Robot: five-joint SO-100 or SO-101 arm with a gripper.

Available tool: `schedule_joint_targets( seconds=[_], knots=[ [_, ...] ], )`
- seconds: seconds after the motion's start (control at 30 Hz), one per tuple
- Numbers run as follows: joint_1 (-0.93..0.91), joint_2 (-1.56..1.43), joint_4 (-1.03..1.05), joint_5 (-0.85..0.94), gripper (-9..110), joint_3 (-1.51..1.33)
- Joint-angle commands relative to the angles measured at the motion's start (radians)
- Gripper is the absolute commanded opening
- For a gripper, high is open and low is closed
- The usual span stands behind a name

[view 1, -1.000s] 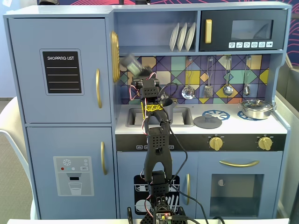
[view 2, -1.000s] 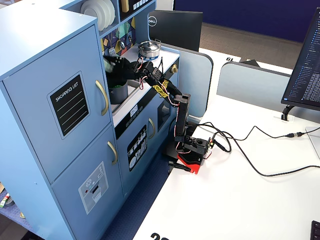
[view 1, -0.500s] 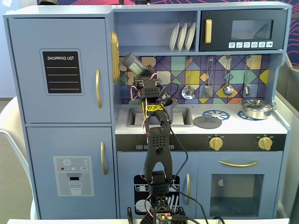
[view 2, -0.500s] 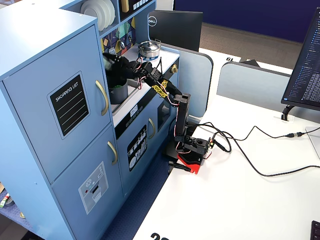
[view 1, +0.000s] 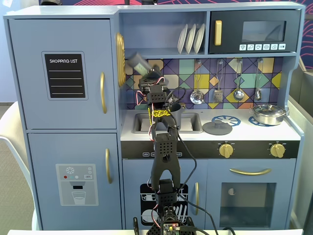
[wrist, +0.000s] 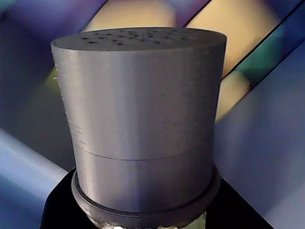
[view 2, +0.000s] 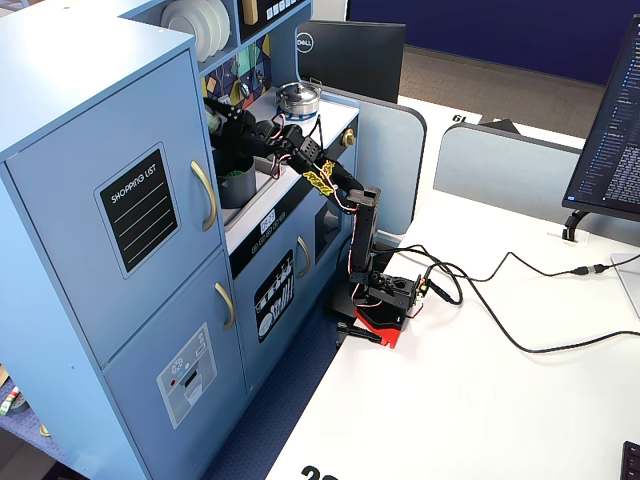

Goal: Put salt in the gray recipient

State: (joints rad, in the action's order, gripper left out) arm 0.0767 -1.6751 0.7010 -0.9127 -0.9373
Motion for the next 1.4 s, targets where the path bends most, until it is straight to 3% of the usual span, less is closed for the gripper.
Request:
schedule_joint_targets(
  seconds=[0.0, 0.13, 0.23, 0.3, 0.4, 0.6, 0.7, 1.0, 1.37],
  knots=[
    [-0.055, -0.044, 0.196, -0.049, 0, 0.043],
    [-0.074, -0.057, 0.337, -0.051, 0, -0.008],
    [-0.072, -0.066, 0.176, 0.084, 0, -0.003],
    [-0.074, -0.071, 0.044, 0.279, 0, 0.023],
    [-0.129, -0.074, -0.046, 0.767, 0, 0.066],
    [-0.433, -0.172, -0.103, 1.959, 0, -0.064],
    [-0.627, -0.149, -0.285, 2.315, 0, -0.075],
    [-0.902, -0.107, -0.4, 2.559, 0, -0.235],
    [-0.966, -0.055, -0.595, 2.516, 0, -0.462]
  ],
)
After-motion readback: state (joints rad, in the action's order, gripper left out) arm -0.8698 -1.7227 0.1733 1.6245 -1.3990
